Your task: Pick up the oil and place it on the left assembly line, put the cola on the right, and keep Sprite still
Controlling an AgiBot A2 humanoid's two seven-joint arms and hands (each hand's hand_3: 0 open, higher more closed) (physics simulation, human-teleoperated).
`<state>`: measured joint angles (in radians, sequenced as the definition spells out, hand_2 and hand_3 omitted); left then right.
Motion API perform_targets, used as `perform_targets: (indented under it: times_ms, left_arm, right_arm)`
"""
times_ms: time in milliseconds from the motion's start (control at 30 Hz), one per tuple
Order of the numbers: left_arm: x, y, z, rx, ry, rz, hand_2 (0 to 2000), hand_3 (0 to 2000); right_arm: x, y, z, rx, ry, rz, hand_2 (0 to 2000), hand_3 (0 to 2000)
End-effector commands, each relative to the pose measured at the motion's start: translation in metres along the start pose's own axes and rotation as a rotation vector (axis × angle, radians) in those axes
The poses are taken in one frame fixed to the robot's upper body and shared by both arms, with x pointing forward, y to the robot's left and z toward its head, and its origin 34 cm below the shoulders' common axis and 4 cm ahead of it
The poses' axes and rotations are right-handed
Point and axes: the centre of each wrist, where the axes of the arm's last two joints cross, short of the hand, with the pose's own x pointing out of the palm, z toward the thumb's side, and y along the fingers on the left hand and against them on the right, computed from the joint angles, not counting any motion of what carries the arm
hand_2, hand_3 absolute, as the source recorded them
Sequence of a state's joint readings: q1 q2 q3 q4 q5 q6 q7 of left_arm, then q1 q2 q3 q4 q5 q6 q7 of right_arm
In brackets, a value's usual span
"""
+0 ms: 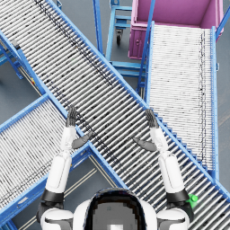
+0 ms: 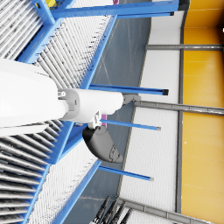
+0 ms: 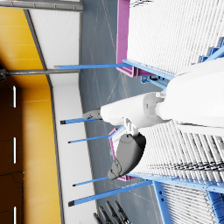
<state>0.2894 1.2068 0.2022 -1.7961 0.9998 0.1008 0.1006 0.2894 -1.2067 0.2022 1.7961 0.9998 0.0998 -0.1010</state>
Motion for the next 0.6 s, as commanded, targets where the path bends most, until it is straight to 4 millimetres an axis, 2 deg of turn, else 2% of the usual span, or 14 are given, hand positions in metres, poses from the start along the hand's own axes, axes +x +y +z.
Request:
perform_targets:
  times_ms: [33, 600]
  left_arm:
    - [0.0, 0.0, 0.0, 0.0, 0.0, 0.0, 0, 0]
    - [0.0, 0.0, 0.0, 0.0, 0.0, 0.0, 0, 0]
  right_arm:
    - [0.0, 0.0, 0.0, 0.0, 0.0, 0.0, 0, 0]
    - [0.0, 0.0, 0.0, 0.0, 0.0, 0.0, 0, 0]
